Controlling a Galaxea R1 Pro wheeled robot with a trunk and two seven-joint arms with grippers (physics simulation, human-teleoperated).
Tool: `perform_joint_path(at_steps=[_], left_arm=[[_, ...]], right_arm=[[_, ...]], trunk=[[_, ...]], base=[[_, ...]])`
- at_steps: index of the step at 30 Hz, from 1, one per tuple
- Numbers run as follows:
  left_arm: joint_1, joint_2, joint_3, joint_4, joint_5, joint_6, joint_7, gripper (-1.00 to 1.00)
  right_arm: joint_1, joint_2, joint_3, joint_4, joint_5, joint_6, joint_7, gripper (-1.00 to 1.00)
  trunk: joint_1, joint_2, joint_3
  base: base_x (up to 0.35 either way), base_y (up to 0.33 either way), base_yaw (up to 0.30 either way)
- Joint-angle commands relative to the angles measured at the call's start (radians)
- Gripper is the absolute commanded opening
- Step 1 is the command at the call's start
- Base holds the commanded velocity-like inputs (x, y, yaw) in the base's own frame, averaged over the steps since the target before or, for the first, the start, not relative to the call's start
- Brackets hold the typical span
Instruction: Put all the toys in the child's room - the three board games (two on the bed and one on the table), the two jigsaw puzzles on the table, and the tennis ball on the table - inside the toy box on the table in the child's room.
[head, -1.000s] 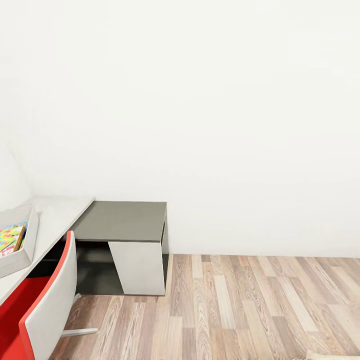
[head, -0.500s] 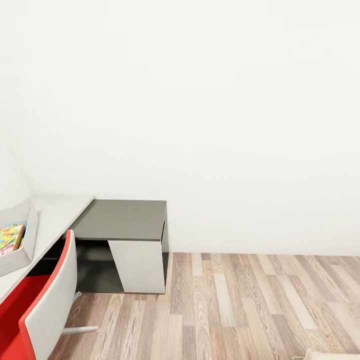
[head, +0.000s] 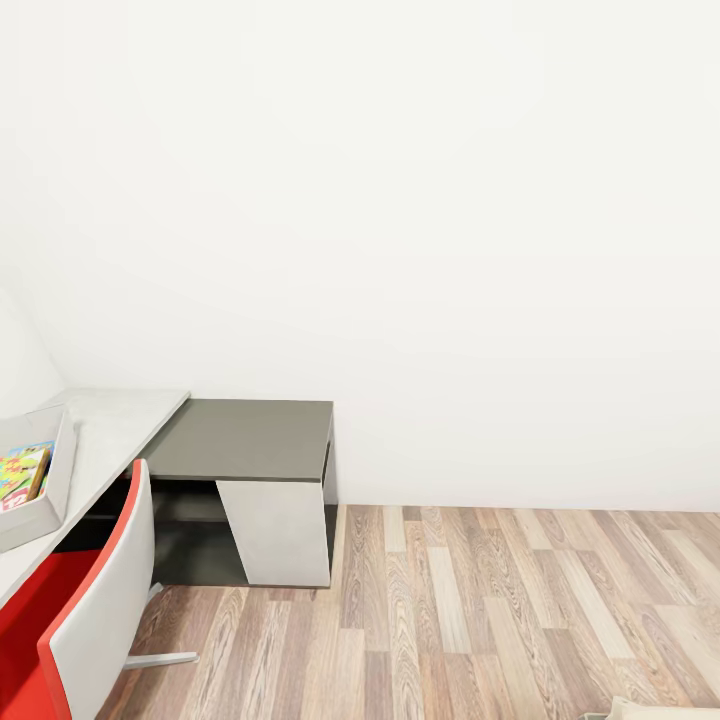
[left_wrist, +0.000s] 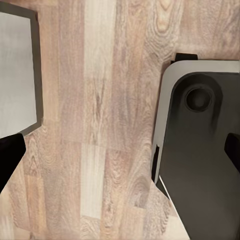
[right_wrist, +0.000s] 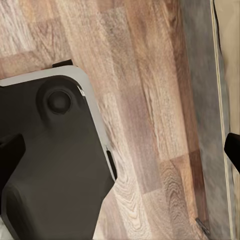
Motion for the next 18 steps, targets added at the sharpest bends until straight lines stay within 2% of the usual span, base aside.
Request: perform_joint_path(at_steps=[1, 10, 18], left_arm=[[-0.001, 0.000, -0.008, 0.000, 0.010, -0.004, 0.003, 1.00], [-0.001, -0.009, -0.003, 0.000, 0.010, -0.005, 0.005, 1.00], [-0.001, -0.011, -0.002, 0.000, 0.009, -0.005, 0.005, 1.00]], right_arm=[[-0.001, 0.000, 0.007, 0.000, -0.007, -0.003, -0.002, 1.00], [-0.001, 0.012, 0.006, 0.001, -0.011, -0.003, -0.002, 1.00], [-0.001, 0.008, 0.004, 0.001, -0.012, -0.004, -0.002, 1.00]], trunk=[[0.001, -0.002, -0.002], [0.001, -0.002, -0.002], [0.001, -0.002, -0.002]], base=[[0.000, 0.000, 0.000], [0.000, 0.000, 0.000], [0.000, 0.000, 0.000]])
